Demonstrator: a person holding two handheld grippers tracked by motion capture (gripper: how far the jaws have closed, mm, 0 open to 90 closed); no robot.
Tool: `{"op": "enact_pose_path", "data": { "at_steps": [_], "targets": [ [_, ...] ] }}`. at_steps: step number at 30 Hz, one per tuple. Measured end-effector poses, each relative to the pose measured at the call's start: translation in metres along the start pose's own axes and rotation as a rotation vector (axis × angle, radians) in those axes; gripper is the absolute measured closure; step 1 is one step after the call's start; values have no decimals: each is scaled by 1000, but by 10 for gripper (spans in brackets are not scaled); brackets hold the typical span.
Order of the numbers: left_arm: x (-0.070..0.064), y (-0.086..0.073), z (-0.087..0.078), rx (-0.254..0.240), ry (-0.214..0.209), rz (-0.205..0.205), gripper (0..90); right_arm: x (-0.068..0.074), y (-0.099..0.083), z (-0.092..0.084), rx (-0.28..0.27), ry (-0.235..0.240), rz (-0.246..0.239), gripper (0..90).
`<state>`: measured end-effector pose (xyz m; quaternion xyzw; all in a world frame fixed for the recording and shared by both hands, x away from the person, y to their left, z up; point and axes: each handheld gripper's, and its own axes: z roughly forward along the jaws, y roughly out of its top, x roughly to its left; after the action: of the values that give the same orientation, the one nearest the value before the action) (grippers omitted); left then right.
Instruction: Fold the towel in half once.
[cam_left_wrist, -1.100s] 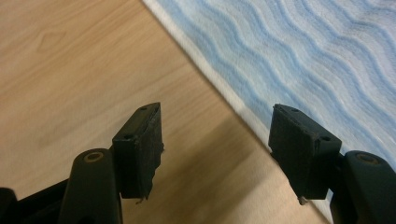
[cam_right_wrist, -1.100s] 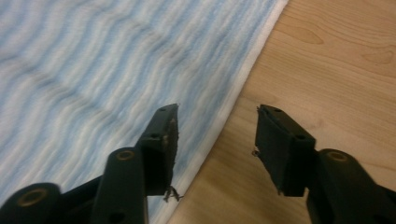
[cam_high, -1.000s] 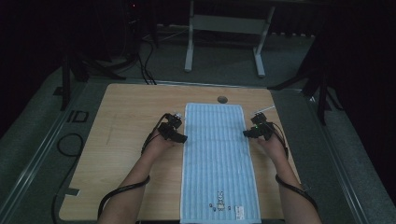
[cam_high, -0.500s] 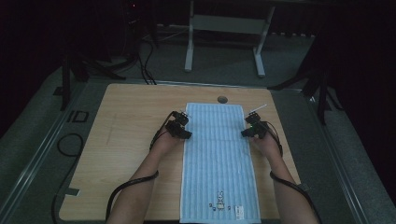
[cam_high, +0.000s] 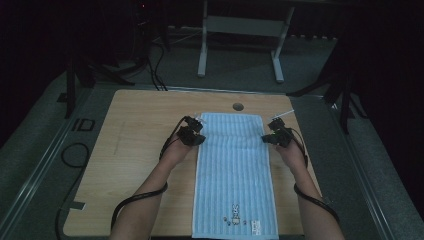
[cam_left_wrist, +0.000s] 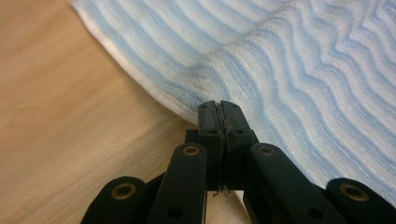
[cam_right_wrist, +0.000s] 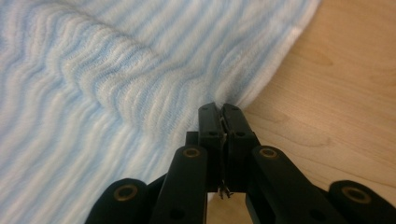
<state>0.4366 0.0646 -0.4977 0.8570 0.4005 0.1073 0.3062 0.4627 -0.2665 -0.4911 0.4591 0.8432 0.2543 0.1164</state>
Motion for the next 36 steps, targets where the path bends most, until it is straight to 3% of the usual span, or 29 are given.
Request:
{"op": "enact_pose_path", "data": {
  "at_steps": [5, 9, 11, 17, 21, 22, 25, 30, 32, 34, 36],
  "targets": [
    [-4, -10, -23, -31, -21, 11, 880, 7, -10, -28, -64, 27, -15, 878],
    [-18, -20, -41, -57, -36, 38, 880, 21, -23, -44, -63, 26, -89, 874],
    [-27, -28, -51, -69, -41, 31, 880, 29, -31, -50, -64, 28, -116, 874],
    [-50, -55, -75, -73, -46, 93, 878, 53, -62, -61, -71, 57, -172, 871],
    [-65, -80, -78, -49, -84, 101, 878, 65, -85, -67, -79, 87, -186, 870],
    [-65, -80, -78, -49, -84, 101, 877, 67, -91, -67, -73, 90, -192, 870],
    [-81, -104, -74, -15, -107, 131, 876, 74, -105, -69, -63, 97, -203, 871],
    [-91, -121, -70, 32, -158, 136, 868, 81, -126, -67, -39, 123, -202, 857],
    [-93, -124, -72, 48, -156, 146, 825, 83, -132, -65, -15, 137, -203, 775],
    [-93, -123, -78, 43, -132, 140, 715, 84, -137, -68, -10, 147, -198, 709],
    [-91, -121, -83, 29, -124, 130, 630, 84, -137, -74, -20, 133, -198, 703]
  ]
}}
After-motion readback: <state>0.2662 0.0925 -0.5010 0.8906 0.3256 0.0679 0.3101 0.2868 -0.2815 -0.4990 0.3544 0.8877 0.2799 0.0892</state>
